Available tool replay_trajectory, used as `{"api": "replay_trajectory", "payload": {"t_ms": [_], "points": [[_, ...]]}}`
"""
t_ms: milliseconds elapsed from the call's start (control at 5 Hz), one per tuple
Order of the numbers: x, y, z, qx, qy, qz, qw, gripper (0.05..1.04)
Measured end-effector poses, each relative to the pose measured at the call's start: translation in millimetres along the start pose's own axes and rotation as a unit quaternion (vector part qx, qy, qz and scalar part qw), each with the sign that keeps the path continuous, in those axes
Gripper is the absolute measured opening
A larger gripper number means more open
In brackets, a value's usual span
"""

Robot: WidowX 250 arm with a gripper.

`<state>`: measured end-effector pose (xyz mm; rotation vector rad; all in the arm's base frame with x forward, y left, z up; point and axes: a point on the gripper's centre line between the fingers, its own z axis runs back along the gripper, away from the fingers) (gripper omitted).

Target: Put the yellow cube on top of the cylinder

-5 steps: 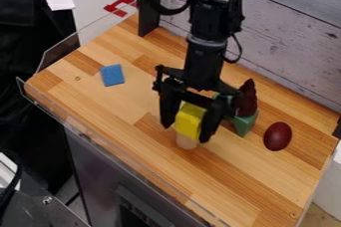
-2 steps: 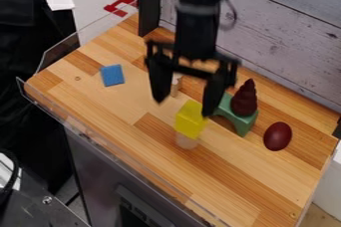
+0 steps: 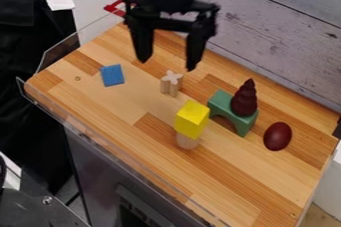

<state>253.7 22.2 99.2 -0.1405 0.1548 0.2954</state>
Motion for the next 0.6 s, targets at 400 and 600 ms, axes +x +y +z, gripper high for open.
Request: {"api": "replay_trajectory", "payload": {"t_ms": [400, 600], "points": [[17.7, 28.9, -11.4, 0.050, -0.005, -0.006, 0.9987, 0.999], [15.7, 27.0, -16.1, 0.051, -0.002, -0.023, 0.9985, 0.999]]}}
